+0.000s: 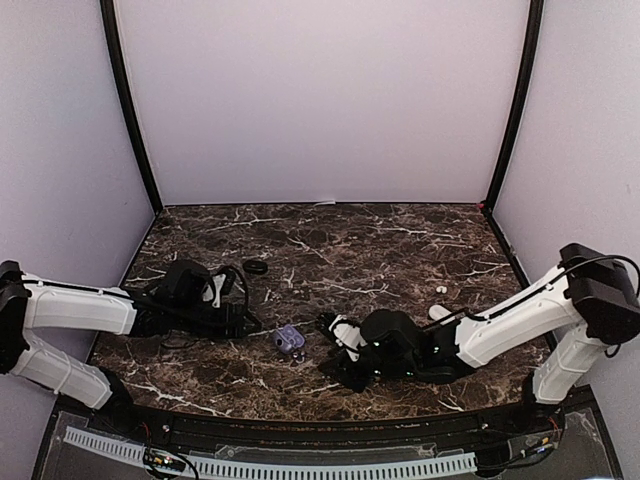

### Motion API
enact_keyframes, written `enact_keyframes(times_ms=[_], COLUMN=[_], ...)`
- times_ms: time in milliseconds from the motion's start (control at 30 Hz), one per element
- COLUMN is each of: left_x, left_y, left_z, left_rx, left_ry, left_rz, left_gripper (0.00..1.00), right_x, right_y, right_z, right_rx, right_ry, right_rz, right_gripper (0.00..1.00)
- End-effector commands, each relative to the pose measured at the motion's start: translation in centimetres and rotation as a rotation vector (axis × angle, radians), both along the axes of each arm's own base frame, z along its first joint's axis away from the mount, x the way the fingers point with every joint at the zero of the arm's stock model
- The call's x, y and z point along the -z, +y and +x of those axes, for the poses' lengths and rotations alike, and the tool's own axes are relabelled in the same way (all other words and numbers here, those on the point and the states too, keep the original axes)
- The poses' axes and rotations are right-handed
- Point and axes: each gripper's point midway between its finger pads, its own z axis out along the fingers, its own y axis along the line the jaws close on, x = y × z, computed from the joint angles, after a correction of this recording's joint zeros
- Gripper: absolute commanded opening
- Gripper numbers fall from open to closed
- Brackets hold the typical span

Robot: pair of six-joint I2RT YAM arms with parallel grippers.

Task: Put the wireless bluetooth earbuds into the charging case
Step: Move the left earbud to the center of the board.

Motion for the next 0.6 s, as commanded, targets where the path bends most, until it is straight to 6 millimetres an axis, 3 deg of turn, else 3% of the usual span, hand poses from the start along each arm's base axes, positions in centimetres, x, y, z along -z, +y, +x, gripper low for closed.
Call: enact_keyframes(times_ms=[0, 300, 567], left_x=[-0.8, -0.6, -1.0], left_y=[-0.4, -0.4, -0.5], left_z=[1.0, 2.3, 2.4], left_rx=[0.031, 0.033, 0.056], left_ry=[-0.036, -0.075, -0.102], left_rz=[-0.017, -0.020, -0.023], left_gripper=[0.68, 0.68, 0.67], right_x=[1.3, 4.8, 5.8], right_y=[3.1, 4.8, 3.9], right_z=[0.1, 0.7, 1.1], right_rx=[0.001, 0.050, -0.128], right_ry=[-0.029, -0.016, -0.337], right_rz=[-0.011, -0.093, -0.326], right_gripper=[0.39, 0.38, 0.25])
